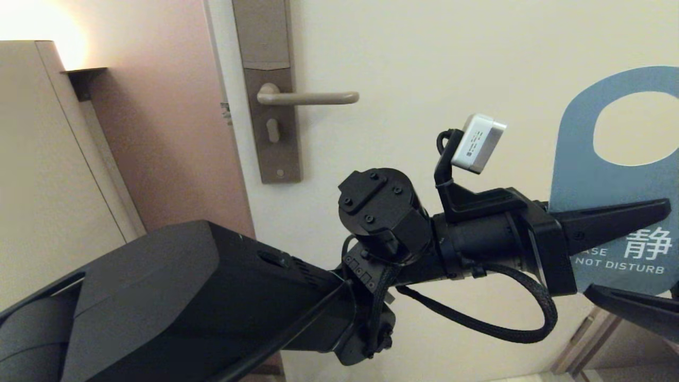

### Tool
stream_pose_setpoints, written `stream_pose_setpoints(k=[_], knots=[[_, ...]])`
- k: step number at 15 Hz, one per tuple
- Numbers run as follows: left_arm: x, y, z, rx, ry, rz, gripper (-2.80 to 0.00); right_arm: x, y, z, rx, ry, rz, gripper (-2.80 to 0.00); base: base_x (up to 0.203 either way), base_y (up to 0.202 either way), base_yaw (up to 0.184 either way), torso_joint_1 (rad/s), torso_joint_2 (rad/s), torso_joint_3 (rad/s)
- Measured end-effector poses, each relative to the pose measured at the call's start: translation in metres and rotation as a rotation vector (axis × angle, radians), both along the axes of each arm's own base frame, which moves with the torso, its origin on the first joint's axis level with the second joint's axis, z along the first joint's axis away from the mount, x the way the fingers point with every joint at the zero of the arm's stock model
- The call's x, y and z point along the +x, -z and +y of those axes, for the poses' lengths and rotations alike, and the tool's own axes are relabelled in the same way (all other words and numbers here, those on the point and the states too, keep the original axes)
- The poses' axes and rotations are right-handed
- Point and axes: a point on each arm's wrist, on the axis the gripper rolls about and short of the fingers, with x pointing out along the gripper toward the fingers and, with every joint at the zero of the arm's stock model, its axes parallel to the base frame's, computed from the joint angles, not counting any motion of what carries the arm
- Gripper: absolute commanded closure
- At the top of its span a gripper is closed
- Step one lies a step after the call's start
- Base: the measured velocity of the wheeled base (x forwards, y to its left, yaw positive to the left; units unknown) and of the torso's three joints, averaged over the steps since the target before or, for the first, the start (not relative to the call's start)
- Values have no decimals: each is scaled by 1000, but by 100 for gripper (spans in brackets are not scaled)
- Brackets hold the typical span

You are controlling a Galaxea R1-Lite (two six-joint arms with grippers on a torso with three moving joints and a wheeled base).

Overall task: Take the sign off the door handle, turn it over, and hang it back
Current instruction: Hand it to the other hand

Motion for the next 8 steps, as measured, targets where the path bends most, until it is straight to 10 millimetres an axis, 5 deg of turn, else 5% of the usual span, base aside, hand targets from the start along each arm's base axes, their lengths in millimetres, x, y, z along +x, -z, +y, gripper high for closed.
stream_pose_setpoints(k=[8], knots=[[-1, 0, 0, 1, 2, -2, 0, 0, 1, 0, -1, 3, 3, 0, 0, 0, 0, 0, 0, 0]])
